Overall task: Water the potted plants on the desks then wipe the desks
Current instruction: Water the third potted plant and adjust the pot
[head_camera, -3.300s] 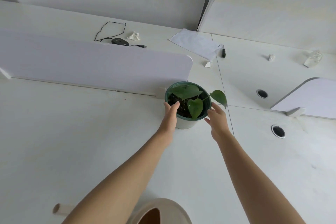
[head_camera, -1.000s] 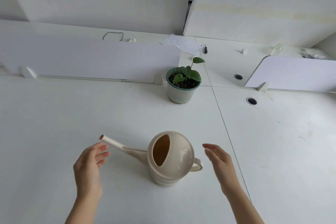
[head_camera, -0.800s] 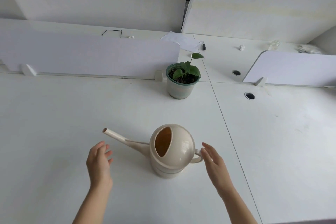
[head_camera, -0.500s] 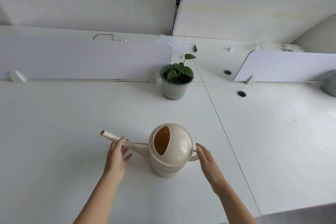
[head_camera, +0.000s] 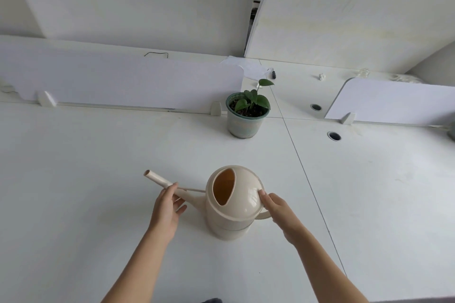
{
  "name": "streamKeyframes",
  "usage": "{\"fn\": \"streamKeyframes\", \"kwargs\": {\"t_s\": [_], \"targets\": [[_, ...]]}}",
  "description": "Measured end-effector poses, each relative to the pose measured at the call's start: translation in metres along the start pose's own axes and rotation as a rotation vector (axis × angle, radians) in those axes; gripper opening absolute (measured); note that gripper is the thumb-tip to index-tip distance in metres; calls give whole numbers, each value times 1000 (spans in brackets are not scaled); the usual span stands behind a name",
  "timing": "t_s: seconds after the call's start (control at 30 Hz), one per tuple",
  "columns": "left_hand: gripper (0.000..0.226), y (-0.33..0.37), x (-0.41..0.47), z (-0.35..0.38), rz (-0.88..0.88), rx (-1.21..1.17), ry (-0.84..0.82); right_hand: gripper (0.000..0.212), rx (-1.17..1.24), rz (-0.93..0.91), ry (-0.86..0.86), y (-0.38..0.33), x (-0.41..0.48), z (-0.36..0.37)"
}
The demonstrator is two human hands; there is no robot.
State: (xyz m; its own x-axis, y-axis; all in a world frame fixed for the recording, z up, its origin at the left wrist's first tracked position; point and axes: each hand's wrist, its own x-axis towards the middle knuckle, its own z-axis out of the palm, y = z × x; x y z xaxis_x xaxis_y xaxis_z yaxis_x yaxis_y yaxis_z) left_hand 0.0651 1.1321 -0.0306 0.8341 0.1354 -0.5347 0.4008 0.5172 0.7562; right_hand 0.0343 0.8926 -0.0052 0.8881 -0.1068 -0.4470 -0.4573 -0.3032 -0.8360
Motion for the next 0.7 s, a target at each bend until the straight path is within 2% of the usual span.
{"fn": "streamKeyframes", "kwargs": {"t_s": [0.23,0.37,0.4,0.5,0.53,0.6,0.7], "targets": [[13,-19,-30,1,92,-148,58,66,69,-77,-121,3,5,-8],[15,-26,-69,-2,186,-141,81,46,113,-121,-241,-4,-5,-13],[16,-27,-81,-4,221,-136,94,48,116,-139,-282,-6,-8,-15],[30,-27,-123,-9,334,-138,160,91,72,-181,-406,-15,-21,-25],[35,-27,-136,-12,368,-139,182,94,50,-186,-460,-20,-28,-27],[38,-30,-162,-19,435,-138,220,72,18,-203,-606,-29,-39,-30],[28,-40,-195,-39,498,-175,309,44,-34,-212,-791,-35,-54,-23]]}}
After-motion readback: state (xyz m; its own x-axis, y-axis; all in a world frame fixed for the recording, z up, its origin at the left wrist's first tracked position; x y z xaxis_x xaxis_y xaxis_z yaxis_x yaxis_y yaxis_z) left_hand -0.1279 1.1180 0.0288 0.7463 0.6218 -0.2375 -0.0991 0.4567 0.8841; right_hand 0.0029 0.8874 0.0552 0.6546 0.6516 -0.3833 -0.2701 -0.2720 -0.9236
